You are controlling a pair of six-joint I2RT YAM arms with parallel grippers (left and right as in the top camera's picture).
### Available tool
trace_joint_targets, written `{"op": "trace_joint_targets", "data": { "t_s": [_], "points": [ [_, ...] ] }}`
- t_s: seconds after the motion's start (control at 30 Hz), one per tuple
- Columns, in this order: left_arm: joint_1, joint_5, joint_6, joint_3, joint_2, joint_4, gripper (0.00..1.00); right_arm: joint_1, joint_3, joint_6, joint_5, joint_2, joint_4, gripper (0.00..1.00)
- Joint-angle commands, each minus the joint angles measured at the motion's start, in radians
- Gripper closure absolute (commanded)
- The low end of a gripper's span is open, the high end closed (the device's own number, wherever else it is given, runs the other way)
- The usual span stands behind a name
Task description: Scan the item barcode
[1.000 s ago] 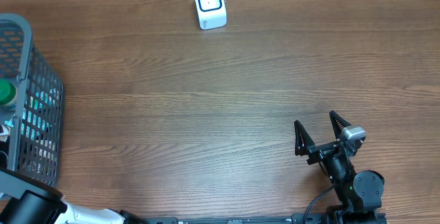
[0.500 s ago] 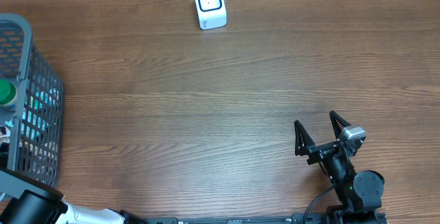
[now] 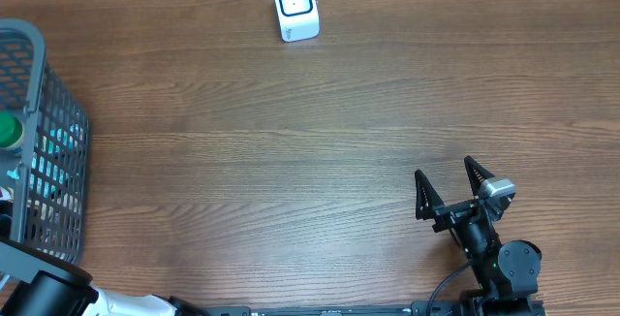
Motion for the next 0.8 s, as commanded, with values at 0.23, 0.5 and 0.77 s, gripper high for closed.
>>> {"op": "trace_joint_targets", "data": {
  "t_s": [0.23,0.5,0.77],
  "points": [
    [-0.008,-0.007,-0.003,0.152,-0.012,-0.169,0.96,-0.006,-0.011,-0.003,0.0,-0.01,0.005,0.0],
    [-0.008,-0.007,-0.005,0.248,-0.105,-0.227,0.96,-0.006,-0.011,-0.004,0.0,-0.01,0.005,0.0],
    [-0.008,-0.006,-0.007,0.244,-0.16,-0.238,0.96,-0.006,-0.011,-0.003,0.0,-0.01,0.005,0.0]
  ]
}}
